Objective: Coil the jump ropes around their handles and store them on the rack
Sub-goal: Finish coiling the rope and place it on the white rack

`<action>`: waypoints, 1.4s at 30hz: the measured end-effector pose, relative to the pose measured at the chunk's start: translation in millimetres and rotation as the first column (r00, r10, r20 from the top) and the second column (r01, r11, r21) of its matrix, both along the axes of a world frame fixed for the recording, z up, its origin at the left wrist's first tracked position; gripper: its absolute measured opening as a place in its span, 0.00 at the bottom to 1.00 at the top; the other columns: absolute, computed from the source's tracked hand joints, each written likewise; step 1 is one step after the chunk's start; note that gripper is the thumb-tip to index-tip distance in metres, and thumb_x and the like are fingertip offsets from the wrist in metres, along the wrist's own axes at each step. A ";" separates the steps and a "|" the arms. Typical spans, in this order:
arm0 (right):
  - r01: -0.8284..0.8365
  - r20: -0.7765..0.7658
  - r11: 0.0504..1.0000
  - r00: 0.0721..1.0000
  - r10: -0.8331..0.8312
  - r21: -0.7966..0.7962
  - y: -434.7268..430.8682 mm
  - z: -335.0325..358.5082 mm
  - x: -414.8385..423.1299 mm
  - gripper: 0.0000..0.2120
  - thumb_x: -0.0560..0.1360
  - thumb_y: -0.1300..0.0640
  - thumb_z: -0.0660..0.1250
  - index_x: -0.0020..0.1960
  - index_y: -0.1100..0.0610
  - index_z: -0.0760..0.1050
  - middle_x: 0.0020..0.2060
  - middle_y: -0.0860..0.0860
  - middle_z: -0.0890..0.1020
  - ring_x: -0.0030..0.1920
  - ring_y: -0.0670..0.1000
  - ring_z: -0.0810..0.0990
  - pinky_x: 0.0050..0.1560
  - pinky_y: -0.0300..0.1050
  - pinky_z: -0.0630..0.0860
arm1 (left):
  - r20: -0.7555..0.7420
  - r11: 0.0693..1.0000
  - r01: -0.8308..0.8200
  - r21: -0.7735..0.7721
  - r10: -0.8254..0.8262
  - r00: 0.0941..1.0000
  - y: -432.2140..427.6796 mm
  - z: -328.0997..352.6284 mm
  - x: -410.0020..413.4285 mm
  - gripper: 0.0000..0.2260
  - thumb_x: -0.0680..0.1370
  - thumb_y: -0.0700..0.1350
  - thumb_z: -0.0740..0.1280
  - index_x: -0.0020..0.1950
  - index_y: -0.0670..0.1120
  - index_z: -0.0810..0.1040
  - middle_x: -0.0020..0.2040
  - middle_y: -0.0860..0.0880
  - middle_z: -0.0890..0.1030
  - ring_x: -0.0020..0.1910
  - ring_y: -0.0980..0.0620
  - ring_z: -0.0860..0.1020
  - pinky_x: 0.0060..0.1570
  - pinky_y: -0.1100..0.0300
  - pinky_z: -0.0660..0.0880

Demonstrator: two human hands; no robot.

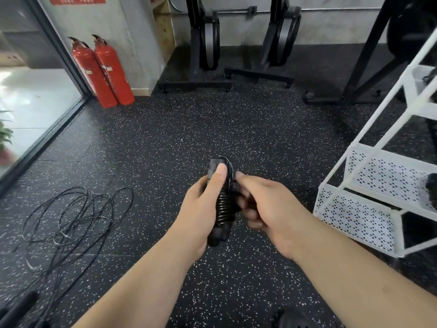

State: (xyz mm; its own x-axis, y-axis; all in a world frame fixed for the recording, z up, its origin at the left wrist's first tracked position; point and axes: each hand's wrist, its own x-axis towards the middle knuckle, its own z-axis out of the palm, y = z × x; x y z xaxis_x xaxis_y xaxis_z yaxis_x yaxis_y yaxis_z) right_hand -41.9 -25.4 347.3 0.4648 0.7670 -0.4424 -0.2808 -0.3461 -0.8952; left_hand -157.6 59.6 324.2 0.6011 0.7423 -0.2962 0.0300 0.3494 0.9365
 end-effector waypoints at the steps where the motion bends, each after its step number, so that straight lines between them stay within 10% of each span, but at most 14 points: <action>1: 0.001 0.084 1.000 0.996 0.000 -0.015 -1.3 2.8 -7.4 0.22 0.83 0.42 0.67 0.34 0.50 0.71 0.32 0.48 0.75 0.29 0.48 0.67 0.33 0.43 0.65 | -0.037 0.999 -0.022 0.034 0.023 0.999 0.2 0.7 1.4 0.27 0.82 0.64 0.67 0.57 0.38 0.81 0.42 0.41 0.85 0.37 0.44 0.81 0.41 0.47 0.80; 6: 0.046 0.437 0.999 0.899 -0.041 0.000 -8.8 4.1 -30.2 0.25 0.85 0.43 0.64 0.38 0.62 0.69 0.27 0.47 0.70 0.30 0.48 0.65 0.34 0.47 0.63 | -0.129 0.990 -0.090 0.111 0.104 0.986 -3.7 1.2 8.1 0.23 0.80 0.66 0.69 0.45 0.46 0.80 0.35 0.49 0.81 0.34 0.49 0.78 0.35 0.53 0.76; 13: 0.199 -0.214 0.980 0.958 -0.192 0.012 -6.6 -2.7 20.7 0.11 0.79 0.50 0.75 0.39 0.52 0.81 0.28 0.46 0.76 0.25 0.45 0.67 0.24 0.39 0.58 | 0.016 0.999 0.017 0.043 -0.017 1.000 -18.4 17.2 17.6 0.22 0.81 0.64 0.68 0.60 0.46 0.84 0.52 0.38 0.87 0.42 0.45 0.84 0.43 0.47 0.84; 18: 0.250 0.200 0.968 0.948 -0.249 0.020 -20.6 -9.3 32.3 0.05 0.83 0.53 0.70 0.51 0.47 0.86 0.41 0.44 0.85 0.39 0.48 0.79 0.39 0.45 0.73 | -0.069 0.997 0.062 0.045 -0.059 0.996 -29.8 16.2 27.3 0.24 0.84 0.69 0.58 0.60 0.56 0.87 0.56 0.49 0.88 0.58 0.49 0.85 0.58 0.49 0.80; 20: 0.259 0.368 0.963 0.890 -0.269 0.077 -27.1 -5.0 29.3 0.11 0.87 0.49 0.63 0.55 0.45 0.85 0.48 0.43 0.87 0.50 0.47 0.84 0.54 0.49 0.78 | -0.048 0.995 0.064 0.076 -0.061 0.997 -36.0 16.4 33.3 0.18 0.87 0.59 0.58 0.62 0.57 0.86 0.55 0.52 0.88 0.56 0.56 0.85 0.49 0.60 0.79; 23: 0.260 0.192 0.955 0.939 -0.285 0.143 -38.0 4.6 20.6 0.21 0.86 0.37 0.57 0.54 0.45 0.86 0.49 0.43 0.88 0.54 0.45 0.85 0.58 0.45 0.78 | -0.044 0.981 0.104 0.167 -0.098 0.994 -45.2 16.2 43.0 0.15 0.88 0.46 0.59 0.65 0.61 0.82 0.55 0.55 0.86 0.49 0.62 0.84 0.38 0.70 0.77; 28: 0.419 0.074 0.886 0.895 -0.440 0.198 -53.6 9.4 28.3 0.18 0.85 0.37 0.61 0.55 0.47 0.85 0.48 0.48 0.89 0.52 0.51 0.89 0.58 0.58 0.84 | -0.089 0.957 0.087 0.278 -0.065 0.994 -69.2 13.0 66.9 0.19 0.79 0.63 0.66 0.71 0.69 0.76 0.65 0.54 0.80 0.62 0.55 0.81 0.64 0.51 0.79; 32: 0.501 -0.010 0.841 0.860 -0.510 0.206 -68.4 15.3 36.1 0.22 0.85 0.37 0.60 0.48 0.50 0.85 0.44 0.51 0.89 0.49 0.55 0.89 0.58 0.60 0.84 | -0.178 0.910 0.098 0.403 -0.028 0.984 -98.5 10.9 88.4 0.17 0.87 0.62 0.55 0.72 0.60 0.75 0.58 0.60 0.81 0.58 0.56 0.80 0.59 0.55 0.73; 37: 0.451 0.485 0.874 0.733 -0.478 0.180 -92.0 5.9 55.6 0.31 0.83 0.29 0.52 0.48 0.52 0.82 0.43 0.49 0.87 0.47 0.52 0.86 0.55 0.59 0.82 | -0.271 0.780 0.186 0.597 -0.023 0.962 -126.4 8.9 106.6 0.17 0.89 0.52 0.54 0.70 0.46 0.75 0.53 0.55 0.78 0.51 0.49 0.79 0.42 0.73 0.70; 42: 0.435 0.690 0.889 0.600 -0.405 0.143 -115.4 -0.1 81.8 0.29 0.86 0.34 0.50 0.49 0.53 0.80 0.43 0.49 0.84 0.45 0.51 0.82 0.48 0.50 0.75 | -0.380 0.673 0.355 0.649 -0.118 0.918 -141.8 9.9 133.1 0.23 0.88 0.50 0.46 0.74 0.44 0.72 0.58 0.46 0.77 0.61 0.40 0.78 0.55 0.50 0.69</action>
